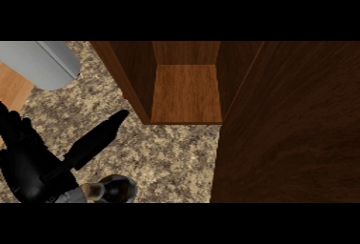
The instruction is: Pick up the wine, place it into the cabinet and close the cabinet
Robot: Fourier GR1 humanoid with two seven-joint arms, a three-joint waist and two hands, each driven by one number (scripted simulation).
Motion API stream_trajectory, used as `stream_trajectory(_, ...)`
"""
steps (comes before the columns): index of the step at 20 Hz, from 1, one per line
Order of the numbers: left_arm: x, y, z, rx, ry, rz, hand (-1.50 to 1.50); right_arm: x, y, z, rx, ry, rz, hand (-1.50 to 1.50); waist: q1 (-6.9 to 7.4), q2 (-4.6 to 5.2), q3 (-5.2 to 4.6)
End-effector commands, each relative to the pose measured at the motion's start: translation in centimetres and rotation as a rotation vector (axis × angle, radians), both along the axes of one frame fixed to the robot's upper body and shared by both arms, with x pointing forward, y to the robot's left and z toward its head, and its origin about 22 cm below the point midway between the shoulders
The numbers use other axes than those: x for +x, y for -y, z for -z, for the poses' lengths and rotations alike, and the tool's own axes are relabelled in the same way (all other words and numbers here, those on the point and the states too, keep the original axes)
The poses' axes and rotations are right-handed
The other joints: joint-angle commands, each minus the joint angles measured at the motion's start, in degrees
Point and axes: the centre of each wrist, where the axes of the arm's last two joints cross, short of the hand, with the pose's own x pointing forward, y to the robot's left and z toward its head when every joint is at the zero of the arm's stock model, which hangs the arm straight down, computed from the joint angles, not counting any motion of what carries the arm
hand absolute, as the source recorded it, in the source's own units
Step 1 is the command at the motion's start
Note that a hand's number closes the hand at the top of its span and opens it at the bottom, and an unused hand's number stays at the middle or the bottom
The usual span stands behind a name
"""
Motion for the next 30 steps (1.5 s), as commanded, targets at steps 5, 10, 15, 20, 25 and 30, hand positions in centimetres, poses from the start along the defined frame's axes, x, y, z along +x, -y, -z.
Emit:
stream_trajectory(5,-3.2,-0.5,5.1,-0.121,-0.063,-0.068,-1.5,-1.6,0.5,-1.1,0.039,0.003,-0.065,-1.5,0.19,0.03,-0.04)
stream_trajectory(10,-4.0,-0.7,7.7,-0.135,-0.089,-0.085,-1.5,-1.1,0.5,-0.4,0.08,0.013,-0.093,-1.5,0.19,0.1,-0.05)
stream_trajectory(15,-5.7,-0.7,9.7,-0.155,-0.095,-0.105,-1.5,-2.8,0.4,-1.1,0.053,-0.007,-0.096,-1.5,0.1,0.01,-0.08)
stream_trajectory(20,-6.8,-0.4,10.6,-0.168,-0.119,-0.112,-1.5,-2.0,0.3,-0.3,0.074,-0.004,-0.094,-1.5,0.25,0.03,-0.03)
stream_trajectory(25,-9.0,-1.5,12.1,-0.176,-0.143,-0.124,-1.5,-2.6,0.2,-0.7,0.06,-0.013,-0.108,-1.5,0.29,-0.04,-0.08)
stream_trajectory(30,-10.1,-1.8,14.1,-0.17,-0.166,-0.131,-1.5,-0.9,0.8,1.0,0.061,-0.024,-0.099,-1.5,0.47,-0.06,-0.12)
